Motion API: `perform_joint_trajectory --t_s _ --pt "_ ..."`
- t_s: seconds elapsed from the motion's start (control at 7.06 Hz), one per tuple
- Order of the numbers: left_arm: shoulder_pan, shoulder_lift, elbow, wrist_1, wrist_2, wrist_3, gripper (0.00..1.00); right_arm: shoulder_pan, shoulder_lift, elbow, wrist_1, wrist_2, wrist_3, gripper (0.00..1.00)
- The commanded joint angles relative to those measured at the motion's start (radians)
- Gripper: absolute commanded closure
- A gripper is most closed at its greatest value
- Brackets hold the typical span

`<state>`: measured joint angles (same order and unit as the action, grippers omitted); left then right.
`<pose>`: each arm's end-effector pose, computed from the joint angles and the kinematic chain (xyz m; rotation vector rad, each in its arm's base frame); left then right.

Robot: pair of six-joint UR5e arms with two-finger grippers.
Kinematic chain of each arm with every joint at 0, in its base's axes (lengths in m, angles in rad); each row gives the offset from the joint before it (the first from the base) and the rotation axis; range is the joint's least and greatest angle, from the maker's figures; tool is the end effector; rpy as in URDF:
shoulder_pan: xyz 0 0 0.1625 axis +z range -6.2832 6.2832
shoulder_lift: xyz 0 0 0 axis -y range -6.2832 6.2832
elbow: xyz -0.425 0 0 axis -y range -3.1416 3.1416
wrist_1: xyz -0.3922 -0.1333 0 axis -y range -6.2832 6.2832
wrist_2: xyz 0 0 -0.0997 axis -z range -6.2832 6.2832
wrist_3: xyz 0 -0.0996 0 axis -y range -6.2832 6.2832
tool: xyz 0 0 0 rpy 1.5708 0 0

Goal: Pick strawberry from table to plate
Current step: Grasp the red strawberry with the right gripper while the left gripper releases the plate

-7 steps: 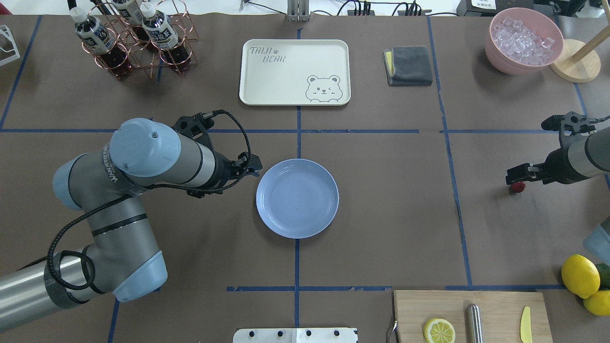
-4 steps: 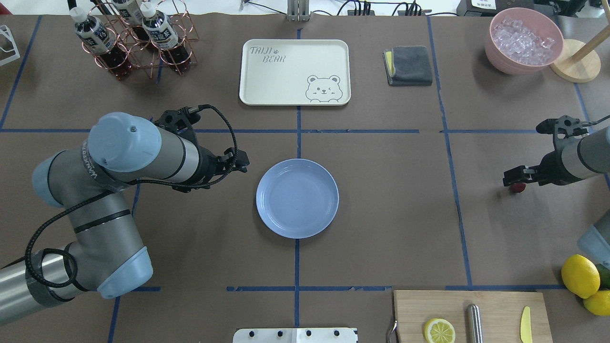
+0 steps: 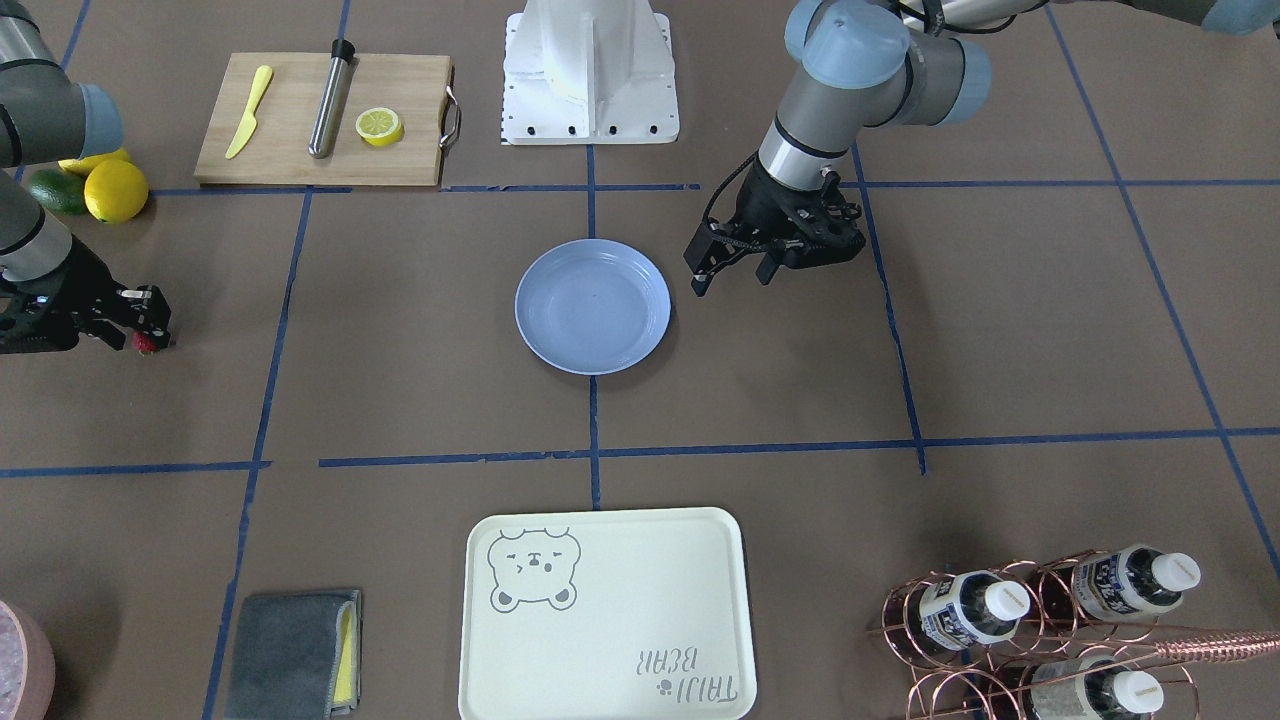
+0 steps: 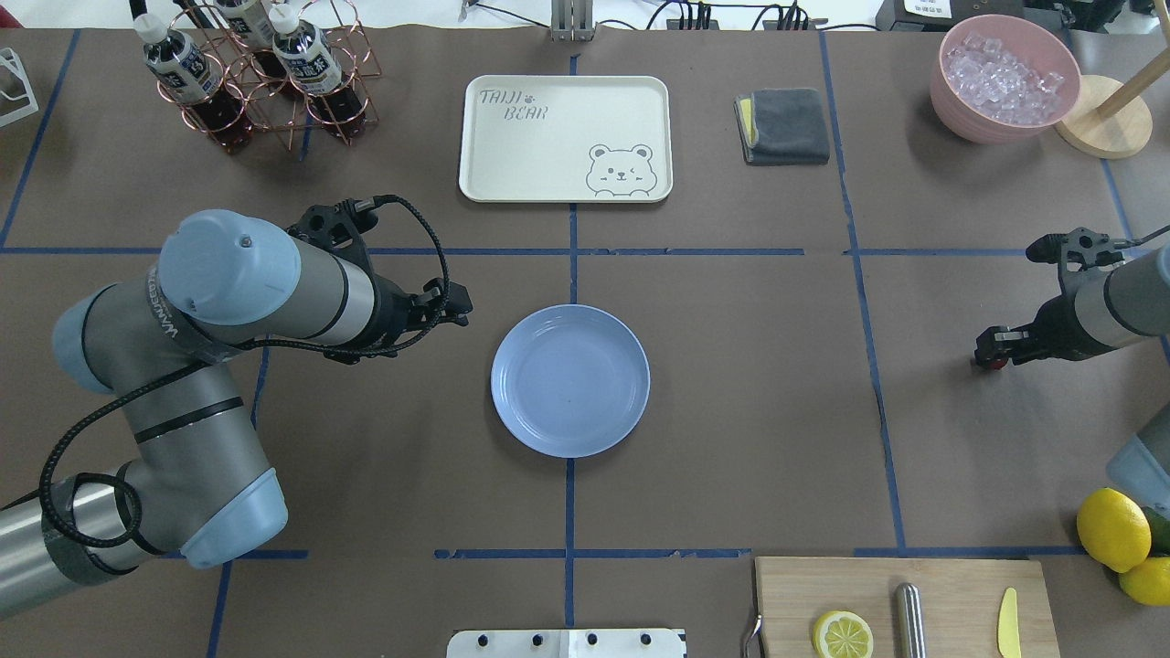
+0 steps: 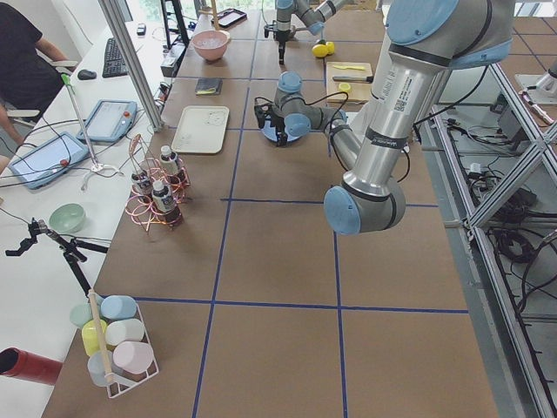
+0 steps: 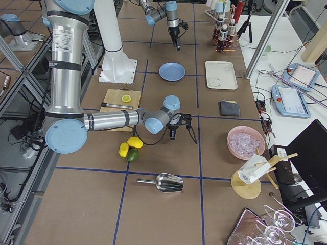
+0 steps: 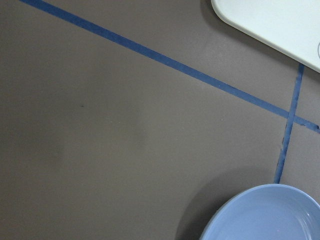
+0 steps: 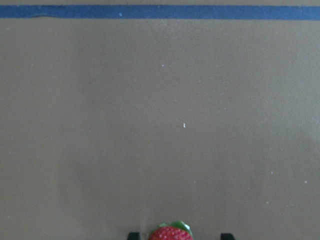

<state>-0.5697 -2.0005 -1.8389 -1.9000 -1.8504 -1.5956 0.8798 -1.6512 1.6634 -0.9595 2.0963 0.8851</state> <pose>0.4575 -0.4187 0.2611 0.0295 1.0576 -0.3950 -0.2476 -0.4302 0.5931 0.0690 -0.7892 0.0201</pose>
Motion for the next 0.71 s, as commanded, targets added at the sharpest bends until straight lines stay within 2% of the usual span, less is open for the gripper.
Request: perform_joint_trajectory --t_s 0.0,0.28,0.42,0.57 --pt "-0.003 0.0 0.001 -0.001 -0.001 0.0 0.0 0.002 -0.005 0.015 -0.001 -0.005 0.0 1.0" --pt "-0.016 0.003 0.0 0.004 0.0 0.0 0.0 0.046 -0.007 0.117 -0.043 0.005 0.0 1.0" --pt "-0.045 0.029 -0.017 0.025 -0.021 0.058 0.0 0.05 0.019 0.209 -0.177 0.008 0.002 1.0" --pt "-0.088 0.069 -0.038 0.038 -0.048 0.144 0.0 0.05 0.136 0.254 -0.335 0.008 0.003 1.0"
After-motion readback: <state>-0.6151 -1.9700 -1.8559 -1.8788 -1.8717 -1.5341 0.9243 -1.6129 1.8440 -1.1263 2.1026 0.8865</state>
